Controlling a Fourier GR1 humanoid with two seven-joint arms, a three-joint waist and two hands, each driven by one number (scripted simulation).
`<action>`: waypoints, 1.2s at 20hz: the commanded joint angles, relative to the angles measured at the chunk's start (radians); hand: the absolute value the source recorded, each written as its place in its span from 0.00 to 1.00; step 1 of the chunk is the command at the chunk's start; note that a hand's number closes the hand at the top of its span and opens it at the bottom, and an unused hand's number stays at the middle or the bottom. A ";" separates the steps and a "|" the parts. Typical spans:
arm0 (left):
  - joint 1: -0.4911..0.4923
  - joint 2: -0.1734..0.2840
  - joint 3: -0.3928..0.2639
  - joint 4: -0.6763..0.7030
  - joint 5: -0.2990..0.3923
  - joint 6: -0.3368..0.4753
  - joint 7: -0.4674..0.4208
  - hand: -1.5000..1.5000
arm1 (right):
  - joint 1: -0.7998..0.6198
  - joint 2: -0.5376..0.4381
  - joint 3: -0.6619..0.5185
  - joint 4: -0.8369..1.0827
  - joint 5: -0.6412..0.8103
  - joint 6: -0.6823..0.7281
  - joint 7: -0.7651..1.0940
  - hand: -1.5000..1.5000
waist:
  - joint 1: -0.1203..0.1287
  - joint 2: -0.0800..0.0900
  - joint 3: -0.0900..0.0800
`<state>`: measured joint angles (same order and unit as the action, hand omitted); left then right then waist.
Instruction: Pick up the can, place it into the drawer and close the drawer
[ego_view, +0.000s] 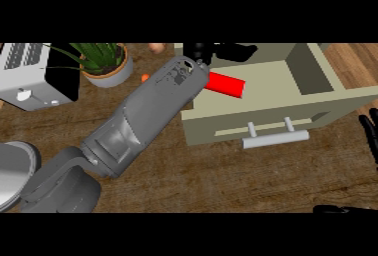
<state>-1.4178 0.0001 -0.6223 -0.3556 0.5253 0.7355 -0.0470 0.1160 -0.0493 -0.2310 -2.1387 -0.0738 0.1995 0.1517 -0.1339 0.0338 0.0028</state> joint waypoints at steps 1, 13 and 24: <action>-0.017 0.000 -0.015 -0.009 0.023 0.031 -0.001 0.00 | -0.030 -0.014 -0.014 0.024 0.005 -0.010 0.012 0.00 | 0.005 -0.001 0.000; 0.004 0.000 0.012 -0.040 0.124 0.047 -0.041 0.00 | -0.050 -0.113 0.007 -0.055 0.208 0.010 -0.093 0.00 | 0.024 -0.005 -0.001; -0.061 0.000 0.012 -0.074 0.189 0.107 -0.048 0.00 | -0.130 -0.177 0.173 -0.058 0.589 -0.026 -0.087 0.00 | 0.068 -0.013 -0.002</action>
<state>-1.4501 0.0000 -0.6040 -0.4275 0.7002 0.8256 -0.1048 0.0381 -0.1959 -0.1077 -2.2224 0.3790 0.1886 0.0503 -0.0843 0.0220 0.0009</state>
